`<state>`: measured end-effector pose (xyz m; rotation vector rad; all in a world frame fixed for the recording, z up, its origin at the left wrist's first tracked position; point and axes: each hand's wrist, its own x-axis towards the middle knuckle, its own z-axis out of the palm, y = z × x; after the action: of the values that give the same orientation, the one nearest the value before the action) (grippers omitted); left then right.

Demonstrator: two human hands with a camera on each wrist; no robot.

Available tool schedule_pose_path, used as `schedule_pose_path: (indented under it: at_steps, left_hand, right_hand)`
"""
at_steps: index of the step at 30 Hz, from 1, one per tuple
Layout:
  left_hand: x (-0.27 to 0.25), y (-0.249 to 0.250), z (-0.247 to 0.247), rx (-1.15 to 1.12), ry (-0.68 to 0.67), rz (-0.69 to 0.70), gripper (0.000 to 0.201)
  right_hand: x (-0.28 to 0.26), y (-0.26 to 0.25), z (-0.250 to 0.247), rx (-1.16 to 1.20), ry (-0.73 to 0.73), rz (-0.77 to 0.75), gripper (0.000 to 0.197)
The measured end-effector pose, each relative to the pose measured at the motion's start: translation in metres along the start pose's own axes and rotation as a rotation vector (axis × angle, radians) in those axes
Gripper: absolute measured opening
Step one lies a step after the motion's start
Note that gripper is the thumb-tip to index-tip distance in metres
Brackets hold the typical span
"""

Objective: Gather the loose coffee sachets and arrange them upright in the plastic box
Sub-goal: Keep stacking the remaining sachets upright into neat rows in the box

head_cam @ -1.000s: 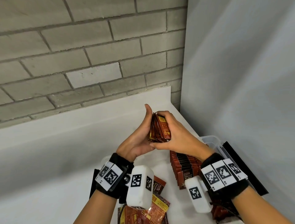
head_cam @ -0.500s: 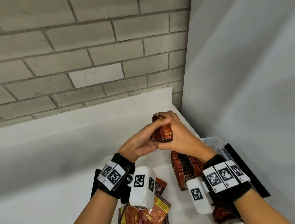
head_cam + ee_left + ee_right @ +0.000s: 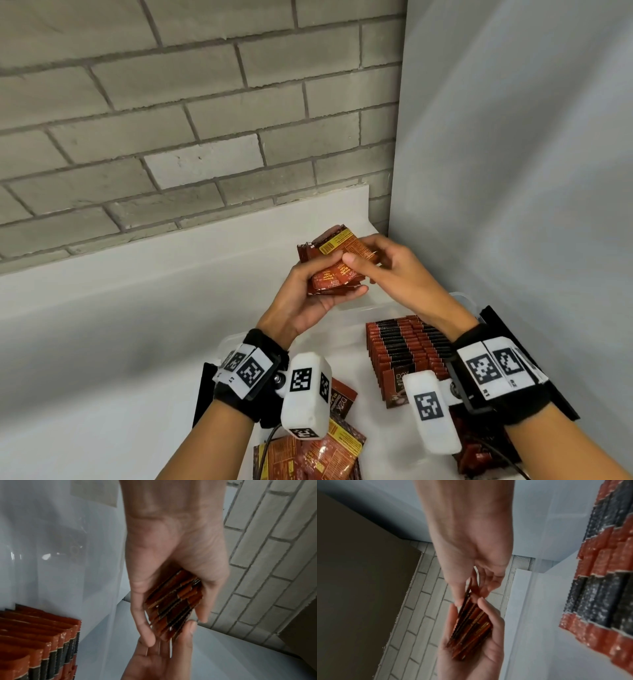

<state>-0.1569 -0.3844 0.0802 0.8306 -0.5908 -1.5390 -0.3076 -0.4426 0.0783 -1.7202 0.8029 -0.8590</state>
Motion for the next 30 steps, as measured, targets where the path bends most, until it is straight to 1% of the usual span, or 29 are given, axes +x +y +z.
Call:
schedule_pose_path:
  at_steps: [2, 3, 4, 6, 8, 11, 14, 16, 18, 19, 21, 23, 25, 28, 30]
  left_hand:
    - [0.001, -0.001, 0.0, -0.013, 0.02, 0.009, 0.032]
    - [0.002, -0.002, -0.001, -0.02, 0.028, 0.017, 0.034]
    - [0.002, -0.002, -0.002, -0.025, 0.032, 0.023, 0.035]
    - [0.004, -0.003, -0.005, -0.041, 0.032, 0.038, 0.036]
    - [0.005, -0.004, -0.007, -0.065, 0.028, 0.043, 0.037]
    - [0.008, -0.006, -0.01, -0.088, 0.027, 0.03, 0.043]
    - [0.009, -0.007, -0.011, -0.128, -0.038, 0.043, 0.048]
    - [0.01, -0.007, -0.013, -0.138, -0.065, 0.068, 0.044]
    - [0.011, -0.006, -0.014, -0.127, -0.07, 0.092, 0.04]
    - [0.011, -0.007, -0.014, -0.123, -0.071, 0.097, 0.042]
    - [0.011, -0.007, -0.014, -0.119, -0.068, 0.103, 0.045]
    - [0.01, -0.007, -0.013, -0.113, -0.067, 0.11, 0.046]
    - [0.01, -0.007, -0.012, -0.098, -0.081, 0.118, 0.047]
    - [0.009, -0.008, -0.01, -0.07, -0.11, 0.108, 0.048]
    - [0.008, -0.008, -0.01, -0.053, -0.11, 0.095, 0.048]
  right_hand:
    - [0.0, 0.001, 0.001, 0.046, 0.044, -0.017, 0.03]
    - [0.001, 0.001, 0.001, 0.083, 0.088, -0.024, 0.022]
    - [0.001, 0.001, 0.0, 0.119, 0.138, -0.03, 0.019]
    - [0.001, 0.0, -0.005, 0.199, 0.221, -0.051, 0.02]
    - [0.001, -0.003, -0.008, 0.253, 0.254, -0.076, 0.021]
    - [0.0, -0.004, -0.007, 0.204, 0.213, -0.119, 0.019]
    - [0.0, -0.001, -0.004, 0.117, 0.161, -0.136, 0.022]
    - [0.0, -0.001, -0.003, 0.052, 0.126, -0.137, 0.028]
    - [-0.001, -0.002, -0.003, -0.005, 0.1, -0.132, 0.038]
    - [-0.001, -0.002, -0.003, 0.003, 0.09, -0.116, 0.042]
    - [-0.001, -0.004, -0.005, 0.13, 0.077, -0.055, 0.04]
    - [0.001, -0.005, -0.007, 0.305, 0.079, 0.024, 0.028]
    - [0.002, -0.007, -0.01, 0.39, 0.1, 0.117, 0.017]
    - [-0.001, -0.01, -0.015, 0.439, 0.052, 0.23, 0.029]
    - [-0.003, -0.013, -0.019, 0.464, -0.007, 0.272, 0.031]
